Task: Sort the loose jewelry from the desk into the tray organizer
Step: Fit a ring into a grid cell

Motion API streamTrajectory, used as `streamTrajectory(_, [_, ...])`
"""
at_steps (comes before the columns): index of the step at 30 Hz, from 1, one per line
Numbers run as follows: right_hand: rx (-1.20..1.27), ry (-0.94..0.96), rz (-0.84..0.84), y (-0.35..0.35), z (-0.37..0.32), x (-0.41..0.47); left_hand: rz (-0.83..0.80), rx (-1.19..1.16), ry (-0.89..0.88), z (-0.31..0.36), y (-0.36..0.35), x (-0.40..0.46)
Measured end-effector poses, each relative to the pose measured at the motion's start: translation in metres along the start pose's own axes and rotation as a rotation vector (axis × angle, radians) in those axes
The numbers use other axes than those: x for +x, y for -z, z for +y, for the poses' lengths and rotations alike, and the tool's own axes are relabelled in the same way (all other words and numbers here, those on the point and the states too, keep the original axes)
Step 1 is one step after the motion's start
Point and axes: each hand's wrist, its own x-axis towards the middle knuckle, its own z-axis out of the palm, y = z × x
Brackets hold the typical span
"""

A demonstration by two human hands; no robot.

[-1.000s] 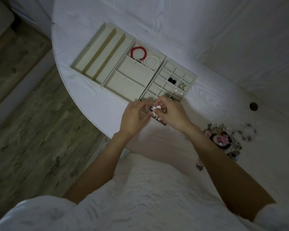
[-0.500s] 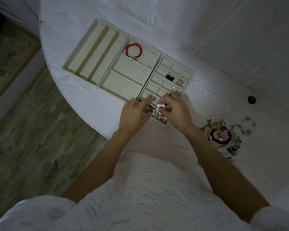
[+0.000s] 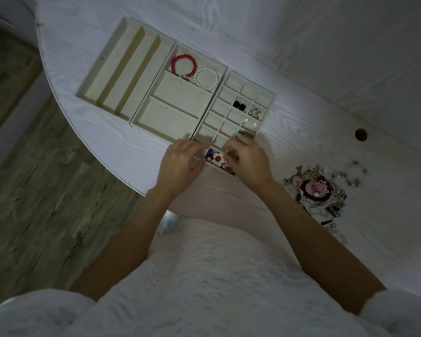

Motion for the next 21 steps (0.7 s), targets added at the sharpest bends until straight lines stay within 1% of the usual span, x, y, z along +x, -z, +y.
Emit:
streamTrajectory(2, [-0.049, 0.069, 0.035, -0.003, -0.002, -0.002, -0.007, 0.035, -0.015, -0.001, 0.001, 0.0])
streamTrajectory(4, [-0.093, 0.098, 0.05, -0.008, -0.005, -0.005, -0.017, 0.061, -0.026, -0.002, 0.0, 0.002])
streamTrajectory(11, [-0.084, -0.019, -0.001, -0.014, -0.009, 0.0, -0.117, 0.103, -0.03, -0.004, 0.004, 0.015])
streamTrajectory(16, [-0.106, -0.045, -0.019, -0.012, -0.009, 0.001, -0.194, 0.165, -0.064, 0.004, 0.004, 0.028])
streamTrajectory(21, [-0.161, -0.032, -0.037, -0.012, -0.007, -0.001, -0.246, 0.203, -0.039, 0.008, 0.003, 0.04])
